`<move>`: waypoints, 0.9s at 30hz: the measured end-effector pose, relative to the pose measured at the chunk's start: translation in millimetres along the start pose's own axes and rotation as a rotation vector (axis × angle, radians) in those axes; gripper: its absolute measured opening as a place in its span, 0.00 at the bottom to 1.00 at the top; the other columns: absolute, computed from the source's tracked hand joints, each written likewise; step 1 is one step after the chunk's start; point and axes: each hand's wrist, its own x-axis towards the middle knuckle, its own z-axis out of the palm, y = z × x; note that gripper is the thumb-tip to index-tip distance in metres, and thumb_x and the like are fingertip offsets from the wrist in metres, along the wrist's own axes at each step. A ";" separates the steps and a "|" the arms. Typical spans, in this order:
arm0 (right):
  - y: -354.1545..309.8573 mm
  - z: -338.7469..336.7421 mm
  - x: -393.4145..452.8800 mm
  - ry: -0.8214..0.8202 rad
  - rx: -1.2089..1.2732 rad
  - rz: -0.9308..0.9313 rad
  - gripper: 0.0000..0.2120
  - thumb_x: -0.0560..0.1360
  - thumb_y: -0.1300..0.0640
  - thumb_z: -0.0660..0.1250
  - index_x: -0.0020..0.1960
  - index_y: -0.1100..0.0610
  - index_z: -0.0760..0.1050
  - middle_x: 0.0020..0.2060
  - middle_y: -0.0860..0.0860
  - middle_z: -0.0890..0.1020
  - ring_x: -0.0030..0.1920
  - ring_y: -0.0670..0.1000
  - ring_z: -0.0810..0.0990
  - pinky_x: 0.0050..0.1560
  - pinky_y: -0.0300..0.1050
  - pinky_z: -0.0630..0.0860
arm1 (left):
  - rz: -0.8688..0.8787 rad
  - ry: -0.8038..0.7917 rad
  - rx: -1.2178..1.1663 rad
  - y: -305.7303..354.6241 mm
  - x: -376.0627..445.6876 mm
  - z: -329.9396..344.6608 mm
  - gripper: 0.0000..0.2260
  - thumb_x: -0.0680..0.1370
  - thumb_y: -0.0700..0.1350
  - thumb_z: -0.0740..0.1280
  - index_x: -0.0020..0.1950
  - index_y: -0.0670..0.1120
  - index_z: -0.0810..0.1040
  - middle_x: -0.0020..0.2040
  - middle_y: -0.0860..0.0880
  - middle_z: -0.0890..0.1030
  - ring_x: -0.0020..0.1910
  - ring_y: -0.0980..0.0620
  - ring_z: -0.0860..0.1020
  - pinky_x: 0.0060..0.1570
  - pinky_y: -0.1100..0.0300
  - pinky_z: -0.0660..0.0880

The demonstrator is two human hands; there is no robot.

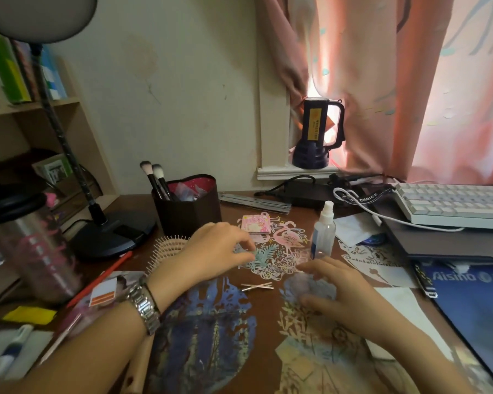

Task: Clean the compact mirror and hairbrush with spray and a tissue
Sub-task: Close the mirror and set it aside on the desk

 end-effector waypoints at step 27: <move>-37.0 -11.8 -30.3 0.090 0.016 0.021 0.14 0.70 0.45 0.69 0.55 0.41 0.74 0.51 0.37 0.76 0.52 0.38 0.72 0.51 0.33 0.70 | -0.079 -0.050 -0.497 11.7 -39.7 34.4 0.03 0.73 0.47 0.71 0.45 0.51 0.79 0.44 0.52 0.81 0.44 0.55 0.79 0.49 0.54 0.77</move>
